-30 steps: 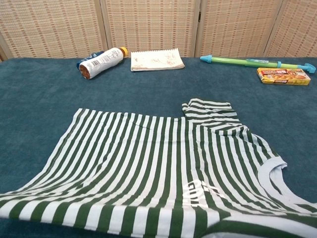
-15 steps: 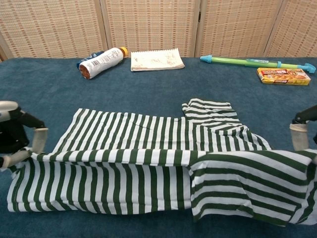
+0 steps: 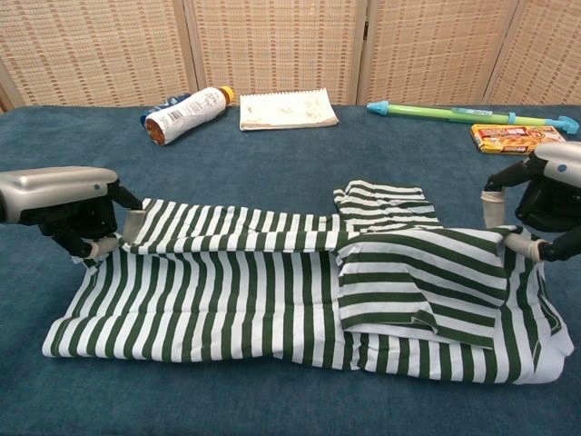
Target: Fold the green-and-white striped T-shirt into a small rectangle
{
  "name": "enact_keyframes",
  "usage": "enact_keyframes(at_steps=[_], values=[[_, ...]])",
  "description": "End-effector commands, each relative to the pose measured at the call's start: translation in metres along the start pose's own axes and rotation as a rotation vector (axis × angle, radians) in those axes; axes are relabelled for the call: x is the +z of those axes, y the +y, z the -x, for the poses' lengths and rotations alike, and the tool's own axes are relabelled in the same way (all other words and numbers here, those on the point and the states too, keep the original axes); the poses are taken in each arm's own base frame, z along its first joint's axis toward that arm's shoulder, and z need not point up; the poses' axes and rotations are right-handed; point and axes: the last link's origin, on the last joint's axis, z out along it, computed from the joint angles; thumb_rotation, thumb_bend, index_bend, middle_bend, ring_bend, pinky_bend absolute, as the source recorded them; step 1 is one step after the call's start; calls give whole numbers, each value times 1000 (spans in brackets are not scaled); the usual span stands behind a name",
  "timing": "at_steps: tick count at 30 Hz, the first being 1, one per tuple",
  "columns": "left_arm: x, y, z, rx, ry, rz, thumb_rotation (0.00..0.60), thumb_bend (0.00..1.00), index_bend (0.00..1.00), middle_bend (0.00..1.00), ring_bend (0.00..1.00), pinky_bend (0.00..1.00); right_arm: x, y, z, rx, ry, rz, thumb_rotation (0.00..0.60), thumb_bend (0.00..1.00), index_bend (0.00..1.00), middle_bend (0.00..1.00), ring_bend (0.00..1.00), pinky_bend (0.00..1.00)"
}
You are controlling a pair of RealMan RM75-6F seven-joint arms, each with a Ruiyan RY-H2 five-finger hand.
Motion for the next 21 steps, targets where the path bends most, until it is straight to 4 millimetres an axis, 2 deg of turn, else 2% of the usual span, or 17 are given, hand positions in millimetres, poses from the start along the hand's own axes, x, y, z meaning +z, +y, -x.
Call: enact_keyframes(at_steps=[1,11,21], values=[[16,1,0,48,-11,-4,600,534,640,959,892,1000,8,1,1,-22,2,5,600,609,681,972,1000,1000],[44,1,-4,117,-14,-29,600,534,639,959,891,1000,23,5,6,-74,32,21,600,609,681,972,1000,1000],[61,-3,-11,180,2,-62,600,534,635,958,889,1000,38,9,8,-138,67,7,600,609,681,972,1000,1000]])
